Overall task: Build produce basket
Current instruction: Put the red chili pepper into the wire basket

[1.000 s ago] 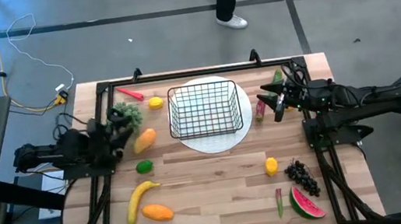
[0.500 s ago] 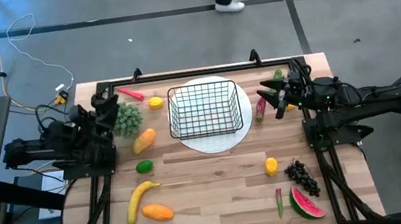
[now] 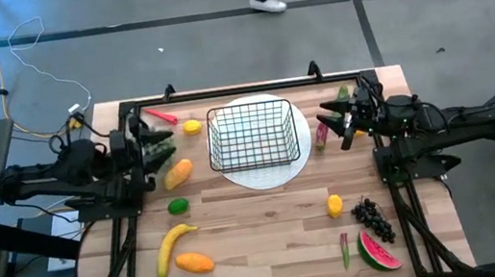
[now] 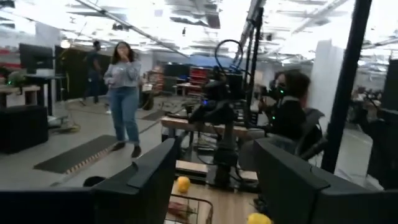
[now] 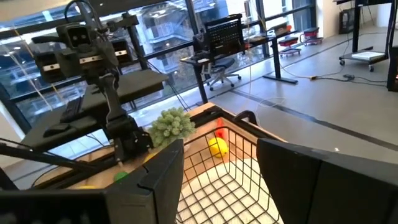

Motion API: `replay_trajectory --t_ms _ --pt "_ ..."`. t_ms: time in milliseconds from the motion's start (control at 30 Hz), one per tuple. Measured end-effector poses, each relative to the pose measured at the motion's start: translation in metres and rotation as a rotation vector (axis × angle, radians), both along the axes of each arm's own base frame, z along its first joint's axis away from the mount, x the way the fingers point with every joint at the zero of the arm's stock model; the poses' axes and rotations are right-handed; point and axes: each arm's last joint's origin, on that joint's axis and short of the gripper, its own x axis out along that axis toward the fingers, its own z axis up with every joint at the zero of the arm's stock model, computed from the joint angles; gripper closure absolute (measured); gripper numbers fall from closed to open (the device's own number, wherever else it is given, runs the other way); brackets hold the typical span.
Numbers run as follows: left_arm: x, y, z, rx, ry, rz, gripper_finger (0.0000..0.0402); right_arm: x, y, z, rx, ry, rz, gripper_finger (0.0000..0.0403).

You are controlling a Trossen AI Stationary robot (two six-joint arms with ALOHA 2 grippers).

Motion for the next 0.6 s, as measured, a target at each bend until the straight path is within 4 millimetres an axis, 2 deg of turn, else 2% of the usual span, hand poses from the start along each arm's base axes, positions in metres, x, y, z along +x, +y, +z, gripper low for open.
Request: replay_trajectory --t_ms 233,367,467,600 --pt "-0.001 0.001 0.002 -0.055 -0.041 0.02 0.02 0.001 0.0 -0.001 0.103 -0.033 -0.005 0.0217" --pt "-0.001 0.001 0.005 -0.086 -0.076 0.017 0.02 0.01 -0.003 0.0 0.222 -0.005 -0.039 0.0217" --pt "-0.002 0.001 0.006 -0.098 -0.091 0.029 0.02 0.02 -0.01 0.005 0.388 0.126 -0.12 0.0217" --pt "-0.001 0.002 0.005 -0.099 -0.085 0.032 0.02 0.028 -0.026 0.004 0.565 0.441 -0.297 0.0217"
